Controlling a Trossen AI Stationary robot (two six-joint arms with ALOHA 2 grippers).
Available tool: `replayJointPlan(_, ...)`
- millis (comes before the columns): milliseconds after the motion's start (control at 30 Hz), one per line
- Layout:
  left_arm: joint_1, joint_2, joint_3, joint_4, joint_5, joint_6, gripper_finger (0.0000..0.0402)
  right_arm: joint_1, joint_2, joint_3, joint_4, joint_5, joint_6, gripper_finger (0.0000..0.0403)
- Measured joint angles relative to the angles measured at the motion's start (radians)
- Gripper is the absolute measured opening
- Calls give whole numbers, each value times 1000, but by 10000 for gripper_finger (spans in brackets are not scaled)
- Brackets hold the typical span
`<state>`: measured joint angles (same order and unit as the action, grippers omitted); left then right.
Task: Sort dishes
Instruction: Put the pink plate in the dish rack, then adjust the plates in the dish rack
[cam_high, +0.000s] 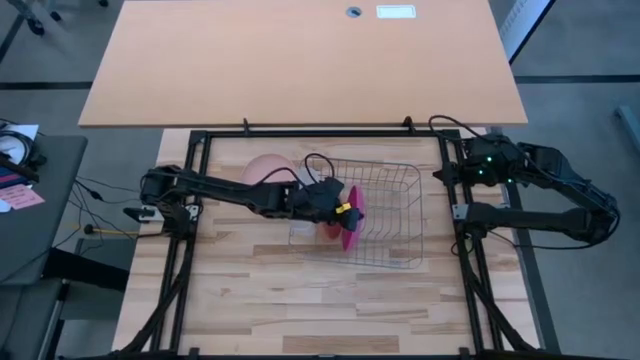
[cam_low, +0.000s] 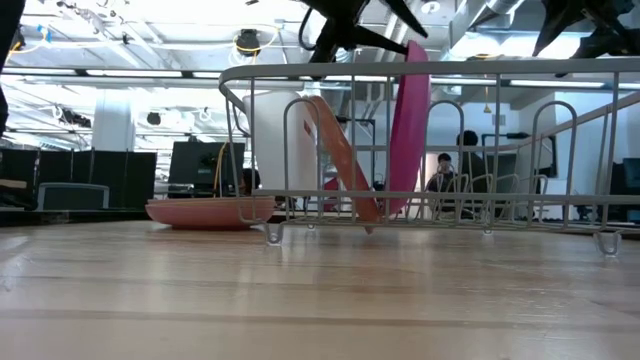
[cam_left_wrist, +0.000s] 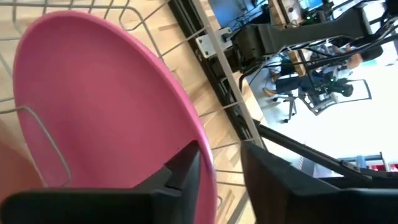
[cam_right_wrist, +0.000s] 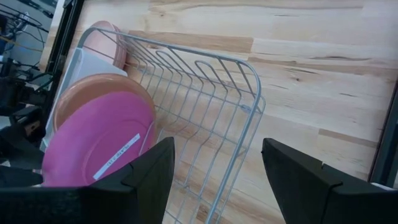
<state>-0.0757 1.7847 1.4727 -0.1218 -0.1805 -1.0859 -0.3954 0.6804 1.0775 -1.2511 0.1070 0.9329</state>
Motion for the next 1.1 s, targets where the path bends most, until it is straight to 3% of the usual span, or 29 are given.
replayJointPlan(167,7,-19,0,-46,-2,17,159,0,0,0,0,0,-1,249)
replayJointPlan(300,22,-65,0,-59,-2,52,178,0,0,0,0,0,-3,249)
replayJointPlan(400,40,-115,1,-94,-2,61,180,0,0,0,0,0,-7,249)
replayJointPlan(633,73,-229,2,-371,-6,33,174,0,0,0,0,0,-8,249)
replayJointPlan(900,77,-243,-3,-578,18,16,174,0,0,0,1,0,-8,249)
replayJointPlan(1100,91,-227,-44,-565,54,-54,173,0,0,0,2,0,-2,249)
